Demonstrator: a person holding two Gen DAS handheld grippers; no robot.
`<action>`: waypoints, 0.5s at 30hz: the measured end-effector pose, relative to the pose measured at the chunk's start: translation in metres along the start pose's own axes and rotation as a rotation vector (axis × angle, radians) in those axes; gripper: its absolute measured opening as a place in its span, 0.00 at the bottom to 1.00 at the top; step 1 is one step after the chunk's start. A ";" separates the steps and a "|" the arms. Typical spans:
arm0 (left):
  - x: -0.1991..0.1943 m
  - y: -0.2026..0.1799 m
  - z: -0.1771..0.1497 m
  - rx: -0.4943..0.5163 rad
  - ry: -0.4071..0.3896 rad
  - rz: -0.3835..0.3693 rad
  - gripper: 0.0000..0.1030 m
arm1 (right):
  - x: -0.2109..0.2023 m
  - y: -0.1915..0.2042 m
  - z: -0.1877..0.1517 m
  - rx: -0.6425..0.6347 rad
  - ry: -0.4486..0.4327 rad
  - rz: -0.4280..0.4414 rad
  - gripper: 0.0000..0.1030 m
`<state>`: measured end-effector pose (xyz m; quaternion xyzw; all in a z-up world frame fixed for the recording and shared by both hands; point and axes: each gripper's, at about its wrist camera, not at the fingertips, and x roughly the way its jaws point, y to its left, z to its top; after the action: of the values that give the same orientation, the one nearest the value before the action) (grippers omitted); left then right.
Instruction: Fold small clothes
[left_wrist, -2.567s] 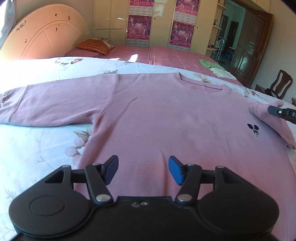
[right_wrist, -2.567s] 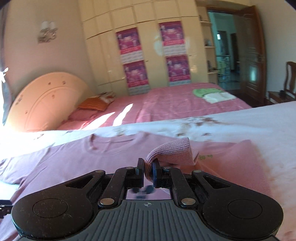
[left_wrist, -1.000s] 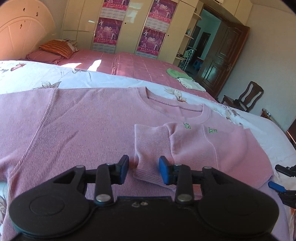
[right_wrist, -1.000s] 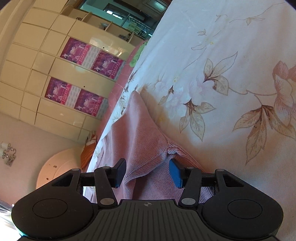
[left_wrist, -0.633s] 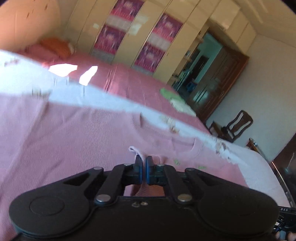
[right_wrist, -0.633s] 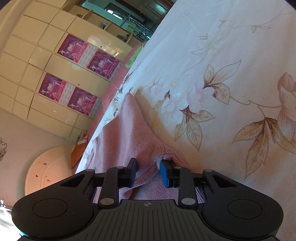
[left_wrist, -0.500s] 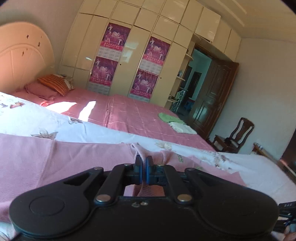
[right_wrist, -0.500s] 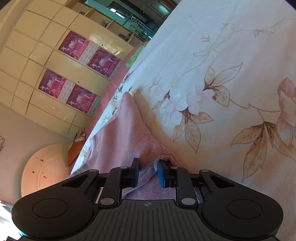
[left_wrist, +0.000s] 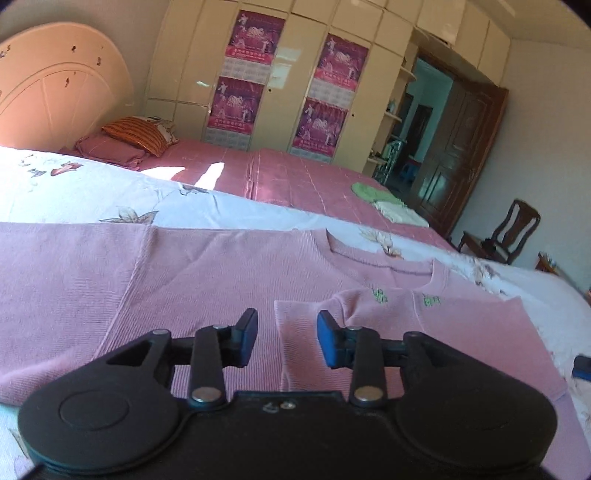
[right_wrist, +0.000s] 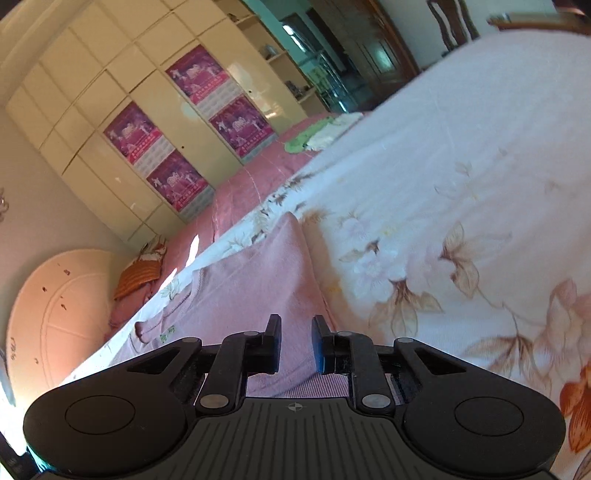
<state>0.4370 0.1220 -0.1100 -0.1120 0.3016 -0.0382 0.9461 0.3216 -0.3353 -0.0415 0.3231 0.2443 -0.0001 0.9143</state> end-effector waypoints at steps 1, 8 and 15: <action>0.010 -0.003 -0.001 0.027 0.055 0.002 0.35 | 0.007 0.004 0.000 -0.022 0.004 -0.004 0.18; -0.002 -0.016 -0.004 0.056 -0.016 -0.030 0.39 | 0.042 0.003 0.003 -0.141 0.062 -0.090 0.02; 0.030 -0.050 -0.006 0.176 0.082 -0.037 0.60 | 0.094 0.013 0.019 -0.219 0.131 -0.080 0.02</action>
<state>0.4581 0.0684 -0.1198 -0.0320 0.3334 -0.0865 0.9383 0.4151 -0.3211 -0.0630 0.2107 0.3147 0.0110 0.9255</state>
